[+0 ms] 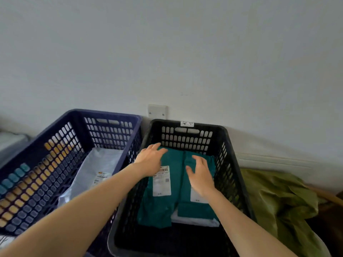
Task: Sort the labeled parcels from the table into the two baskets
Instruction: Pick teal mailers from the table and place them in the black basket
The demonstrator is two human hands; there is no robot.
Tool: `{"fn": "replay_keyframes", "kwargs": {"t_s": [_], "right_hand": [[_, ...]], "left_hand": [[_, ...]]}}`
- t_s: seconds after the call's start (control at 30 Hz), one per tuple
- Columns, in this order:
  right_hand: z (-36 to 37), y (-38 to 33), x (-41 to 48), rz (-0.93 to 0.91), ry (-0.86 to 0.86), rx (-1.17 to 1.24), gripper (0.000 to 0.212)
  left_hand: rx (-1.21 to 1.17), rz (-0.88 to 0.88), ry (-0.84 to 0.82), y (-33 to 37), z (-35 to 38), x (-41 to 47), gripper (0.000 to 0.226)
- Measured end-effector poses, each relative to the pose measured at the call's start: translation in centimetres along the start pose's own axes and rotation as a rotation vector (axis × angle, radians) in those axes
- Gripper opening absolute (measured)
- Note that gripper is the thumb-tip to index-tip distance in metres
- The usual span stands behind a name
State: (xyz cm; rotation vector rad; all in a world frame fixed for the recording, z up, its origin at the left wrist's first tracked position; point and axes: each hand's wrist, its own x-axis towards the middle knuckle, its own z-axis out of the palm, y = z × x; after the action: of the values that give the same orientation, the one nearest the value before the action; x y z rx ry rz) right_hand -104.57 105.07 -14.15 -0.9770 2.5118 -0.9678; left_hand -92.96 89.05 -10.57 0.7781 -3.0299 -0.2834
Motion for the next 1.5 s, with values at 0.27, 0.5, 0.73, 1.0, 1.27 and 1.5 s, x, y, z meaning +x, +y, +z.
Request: {"fn": "replay_keyframes", "kwargs": {"t_s": [0.27, 0.5, 0.73, 1.0, 1.27, 1.5], "right_hand": [[0.5, -7.3, -2.8, -0.240, 0.045, 0.086, 0.043], [5.1, -16.9, -5.4, -0.406, -0.036, 0.156, 0.041], [12.5, -27.6, -9.0, -0.555, -0.078, 0.193, 0.042], [23.7, -38.3, -13.7, -0.520, -0.150, 0.249, 0.040], [33.7, -45.8, -17.2, -0.459, -0.202, 0.283, 0.039], [41.0, -49.0, -16.3, -0.399, -0.236, 0.272, 0.042]], "left_hand": [[-0.077, -0.125, 0.159, -3.2, -5.9, -8.6, 0.051], [-0.090, -0.308, 0.284, -9.1, -9.7, -17.5, 0.052], [-0.083, -0.436, 0.383, -18.6, -12.6, -26.0, 0.052], [-0.149, -0.518, 0.449, -33.8, -13.4, -36.7, 0.047], [-0.220, -0.588, 0.432, -44.0, -11.4, -43.3, 0.042], [-0.291, -0.609, 0.429, -51.0, -9.2, -43.2, 0.042]]}}
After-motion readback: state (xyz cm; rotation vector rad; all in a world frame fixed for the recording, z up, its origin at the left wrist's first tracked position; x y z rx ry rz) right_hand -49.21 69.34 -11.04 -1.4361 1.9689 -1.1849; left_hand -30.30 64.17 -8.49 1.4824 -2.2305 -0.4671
